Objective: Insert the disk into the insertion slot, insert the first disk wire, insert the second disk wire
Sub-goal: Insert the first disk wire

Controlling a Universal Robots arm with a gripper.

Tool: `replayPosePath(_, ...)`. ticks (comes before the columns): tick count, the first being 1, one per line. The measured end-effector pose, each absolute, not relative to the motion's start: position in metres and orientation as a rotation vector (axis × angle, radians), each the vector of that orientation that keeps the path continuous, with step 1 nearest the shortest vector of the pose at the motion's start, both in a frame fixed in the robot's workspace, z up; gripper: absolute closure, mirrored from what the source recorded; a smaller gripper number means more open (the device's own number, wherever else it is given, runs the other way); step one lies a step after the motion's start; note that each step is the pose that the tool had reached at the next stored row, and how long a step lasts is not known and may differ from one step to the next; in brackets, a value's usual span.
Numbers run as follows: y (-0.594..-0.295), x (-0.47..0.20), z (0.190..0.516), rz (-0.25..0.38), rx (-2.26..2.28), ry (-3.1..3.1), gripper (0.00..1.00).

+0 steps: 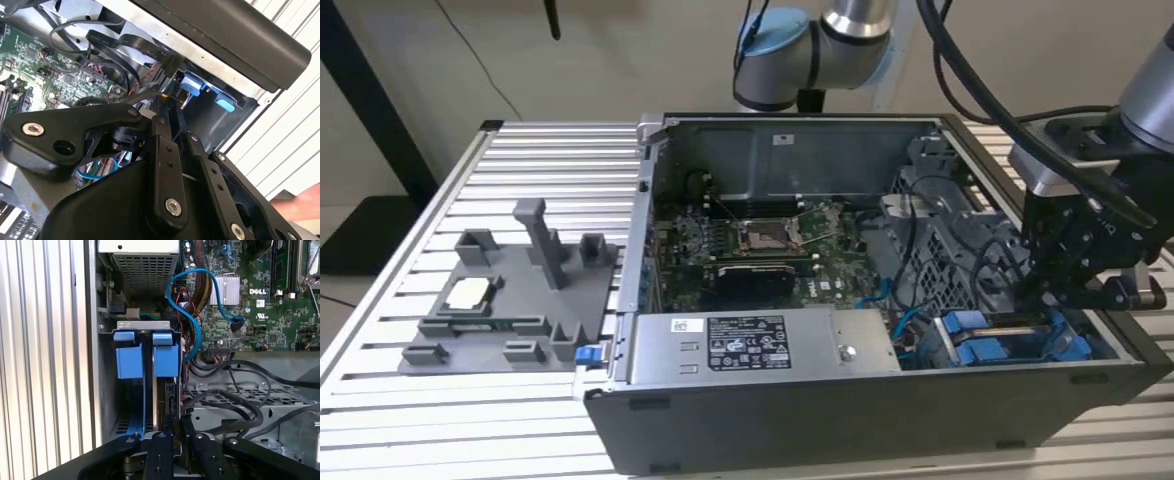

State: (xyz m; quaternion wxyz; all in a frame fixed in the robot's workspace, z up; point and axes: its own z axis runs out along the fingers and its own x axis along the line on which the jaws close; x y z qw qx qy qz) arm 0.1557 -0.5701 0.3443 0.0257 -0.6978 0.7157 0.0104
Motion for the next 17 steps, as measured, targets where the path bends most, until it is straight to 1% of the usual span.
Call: replayPosePath(17, -0.5701, 0.1575, 0.3354, 0.031, -2.158, 2.213, 0.81)
